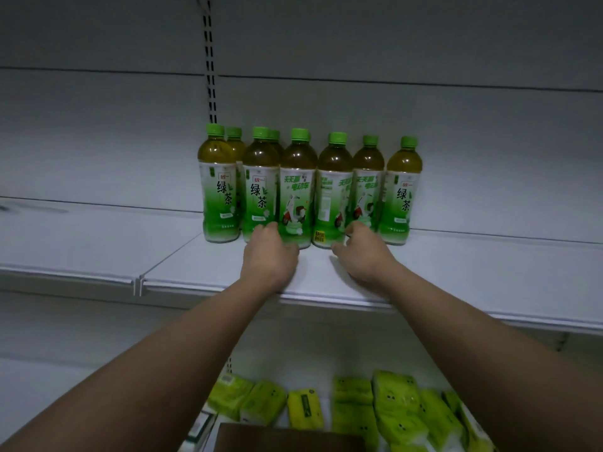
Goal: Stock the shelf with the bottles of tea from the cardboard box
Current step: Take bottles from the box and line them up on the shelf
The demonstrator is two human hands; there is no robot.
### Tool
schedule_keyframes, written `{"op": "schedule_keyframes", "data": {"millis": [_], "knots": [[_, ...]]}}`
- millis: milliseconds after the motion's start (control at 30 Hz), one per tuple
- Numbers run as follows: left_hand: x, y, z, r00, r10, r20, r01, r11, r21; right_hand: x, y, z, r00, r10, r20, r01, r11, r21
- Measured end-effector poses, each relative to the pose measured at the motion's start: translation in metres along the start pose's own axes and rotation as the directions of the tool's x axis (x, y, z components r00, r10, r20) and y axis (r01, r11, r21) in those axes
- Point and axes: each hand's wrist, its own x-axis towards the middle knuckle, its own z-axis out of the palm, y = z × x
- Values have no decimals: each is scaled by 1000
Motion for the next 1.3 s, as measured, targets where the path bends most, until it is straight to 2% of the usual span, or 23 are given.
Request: {"op": "schedule_keyframes", "data": {"millis": [233, 433, 533, 667, 767, 833, 900, 933, 1033, 1133, 1233, 1300], "knots": [[-55, 8, -35, 995, 74, 61, -82, 986, 148, -47, -33, -14, 993, -92, 68, 95, 995, -38], [-116, -6, -57, 969, 235, -72, -225, 966, 127, -104, -47, -1, 983, -155, 98, 156, 988, 0], [-154, -31, -49, 958, 279, -63, -266, 950, 161, -129, -30, 23, 977, -130, 169, 126, 991, 34], [-200, -81, -19, 989, 143, 46, -148, 978, 144, -161, 13, 71, 961, 3, 275, -13, 999, 36], [-236, -120, 10, 987, -40, 153, 25, 995, 96, -186, 54, 112, 922, 114, 371, -129, 991, 18], [-258, -147, 30, 953, -169, 250, 143, 983, 119, -206, 87, 143, 894, 175, 412, -188, 982, -10], [-279, -176, 50, 892, -263, 367, 208, 961, 182, -227, 117, 169, 882, 235, 408, -236, 971, -48], [-289, -186, 58, 864, -277, 420, 209, 957, 202, -238, 132, 182, 861, 273, 429, -289, 957, -30], [-315, -216, 80, 793, -315, 522, 197, 943, 270, -269, 168, 213, 688, 435, 581, -524, 852, -18], [-332, -246, 108, 735, -359, 575, 170, 919, 355, -293, 204, 243, 541, 556, 631, -694, 719, -38], [-346, -274, 141, 700, -377, 607, 148, 908, 393, -312, 229, 275, 389, 663, 639, -843, 537, -44], [-353, -288, 161, 677, -383, 629, 91, 891, 445, -323, 243, 296, 326, 696, 640, -896, 444, -27]]}}
